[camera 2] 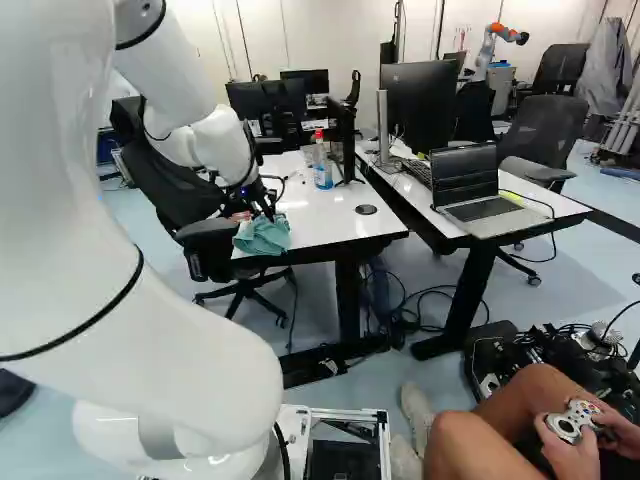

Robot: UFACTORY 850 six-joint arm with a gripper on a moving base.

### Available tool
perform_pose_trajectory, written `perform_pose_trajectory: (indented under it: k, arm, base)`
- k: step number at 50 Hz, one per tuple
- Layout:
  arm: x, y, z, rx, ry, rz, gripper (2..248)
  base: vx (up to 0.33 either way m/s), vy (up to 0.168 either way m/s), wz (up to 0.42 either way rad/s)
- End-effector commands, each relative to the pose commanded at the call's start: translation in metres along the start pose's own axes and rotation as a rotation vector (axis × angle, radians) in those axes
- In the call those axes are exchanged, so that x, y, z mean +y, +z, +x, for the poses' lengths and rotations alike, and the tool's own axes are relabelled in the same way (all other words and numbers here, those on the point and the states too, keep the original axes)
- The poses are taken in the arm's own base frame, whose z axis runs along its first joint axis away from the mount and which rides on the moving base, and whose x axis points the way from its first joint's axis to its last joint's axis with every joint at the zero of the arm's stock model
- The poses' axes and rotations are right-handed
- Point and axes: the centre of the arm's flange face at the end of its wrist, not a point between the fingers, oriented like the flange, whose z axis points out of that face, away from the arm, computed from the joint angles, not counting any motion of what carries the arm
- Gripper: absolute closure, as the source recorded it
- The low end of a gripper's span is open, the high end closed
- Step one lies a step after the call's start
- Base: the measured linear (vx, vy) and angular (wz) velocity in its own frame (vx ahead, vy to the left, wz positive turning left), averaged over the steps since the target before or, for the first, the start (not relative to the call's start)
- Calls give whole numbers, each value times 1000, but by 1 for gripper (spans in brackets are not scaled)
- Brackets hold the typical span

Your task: Clean the table with the green towel

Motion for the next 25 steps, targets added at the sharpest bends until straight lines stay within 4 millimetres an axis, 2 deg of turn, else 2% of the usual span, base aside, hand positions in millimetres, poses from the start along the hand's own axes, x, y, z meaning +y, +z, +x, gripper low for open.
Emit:
perform_pose_trajectory:
  k: [19, 25]
  arm:
    - [-7, -26, -8, -52, 5, 17, 199]
    - [-7, -26, -8, -52, 5, 17, 199]
  base:
    - [0, 0, 0]
    - [0, 0, 0]
